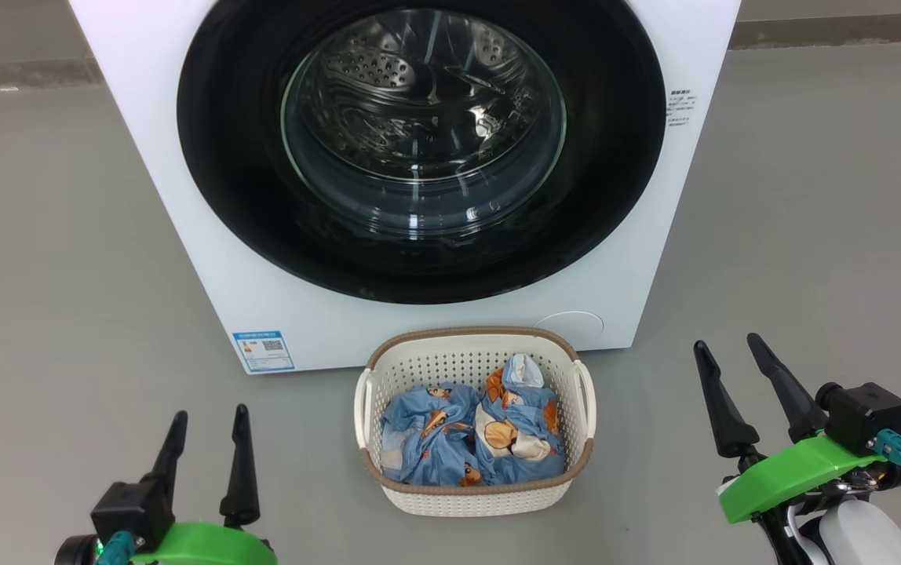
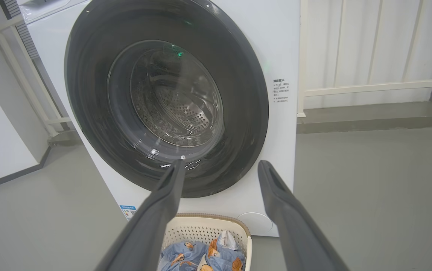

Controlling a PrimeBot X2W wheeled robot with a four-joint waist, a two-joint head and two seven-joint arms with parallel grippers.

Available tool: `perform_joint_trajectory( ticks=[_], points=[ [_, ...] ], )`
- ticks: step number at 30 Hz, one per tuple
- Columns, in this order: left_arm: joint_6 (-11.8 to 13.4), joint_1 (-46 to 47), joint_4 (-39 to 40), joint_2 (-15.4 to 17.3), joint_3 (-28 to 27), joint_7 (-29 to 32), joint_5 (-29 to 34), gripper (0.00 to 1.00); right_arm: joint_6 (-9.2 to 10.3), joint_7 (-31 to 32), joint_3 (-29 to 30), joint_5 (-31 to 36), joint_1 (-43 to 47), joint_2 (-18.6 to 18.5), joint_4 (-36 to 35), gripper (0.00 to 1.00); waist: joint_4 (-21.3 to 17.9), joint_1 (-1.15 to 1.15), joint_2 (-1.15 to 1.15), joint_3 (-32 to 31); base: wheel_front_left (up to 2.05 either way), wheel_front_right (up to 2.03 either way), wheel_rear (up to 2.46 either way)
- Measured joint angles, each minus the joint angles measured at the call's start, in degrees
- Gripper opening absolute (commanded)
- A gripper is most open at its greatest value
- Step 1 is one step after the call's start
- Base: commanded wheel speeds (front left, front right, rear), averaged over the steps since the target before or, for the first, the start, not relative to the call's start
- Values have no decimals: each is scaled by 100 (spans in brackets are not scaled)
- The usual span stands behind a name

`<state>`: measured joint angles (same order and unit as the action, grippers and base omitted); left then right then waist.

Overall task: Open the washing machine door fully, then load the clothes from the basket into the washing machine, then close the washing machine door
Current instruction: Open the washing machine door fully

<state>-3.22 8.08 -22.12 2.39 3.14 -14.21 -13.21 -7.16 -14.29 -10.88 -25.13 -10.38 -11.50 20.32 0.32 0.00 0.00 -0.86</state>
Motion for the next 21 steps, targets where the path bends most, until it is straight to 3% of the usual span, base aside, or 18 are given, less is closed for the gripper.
perform_joint_trajectory(
  ticks=[9, 21],
  points=[
    [23, -1, 1, 3, -46, 0, 69, 100, 0, 0, 3, -1, 0, 10, 7, 100, -2, 0, 0, 1, 46, 46, -92],
    [14, -2, 1, -2, -46, 0, 64, 100, -1, 0, 24, -9, 1, 30, 22, 100, -2, 0, 0, -6, 112, 112, -224]
  ],
)
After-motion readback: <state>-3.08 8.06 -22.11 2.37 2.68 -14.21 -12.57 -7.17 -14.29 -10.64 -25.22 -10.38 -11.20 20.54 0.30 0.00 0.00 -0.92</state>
